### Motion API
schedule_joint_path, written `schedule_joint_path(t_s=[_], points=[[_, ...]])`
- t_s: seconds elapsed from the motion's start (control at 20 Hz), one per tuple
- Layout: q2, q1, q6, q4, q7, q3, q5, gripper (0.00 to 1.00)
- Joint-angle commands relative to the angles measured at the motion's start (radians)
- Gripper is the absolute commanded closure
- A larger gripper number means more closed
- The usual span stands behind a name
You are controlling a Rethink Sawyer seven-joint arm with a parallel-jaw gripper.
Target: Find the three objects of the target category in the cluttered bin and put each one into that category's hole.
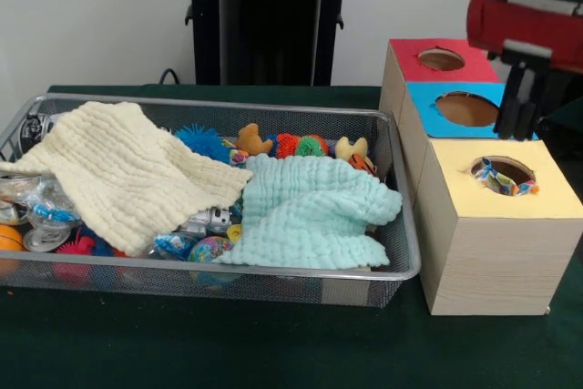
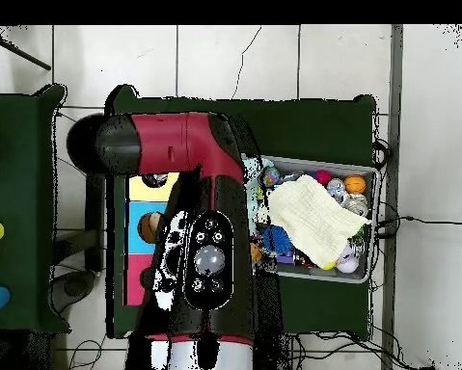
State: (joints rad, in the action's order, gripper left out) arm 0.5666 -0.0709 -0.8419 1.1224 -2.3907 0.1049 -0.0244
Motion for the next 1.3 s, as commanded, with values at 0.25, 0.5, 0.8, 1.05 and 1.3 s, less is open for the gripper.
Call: schedule_joint_path(t_s=[0.25,0.5,0.8,1.05,1.3], points=[[0.036,-0.034,-0.254,-0.17,0.235,-0.003,-0.2,1.0],[0.043,-0.042,-0.233,-0.163,0.182,0.056,-0.29,1.0],[0.05,-0.012,-0.199,-0.1,0.147,0.055,-0.304,1.0],[0.062,0.105,-0.063,0.037,0.229,-0.119,-0.18,1.0],[0.065,0.159,-0.099,0.039,0.317,-0.171,-0.194,1.0]])
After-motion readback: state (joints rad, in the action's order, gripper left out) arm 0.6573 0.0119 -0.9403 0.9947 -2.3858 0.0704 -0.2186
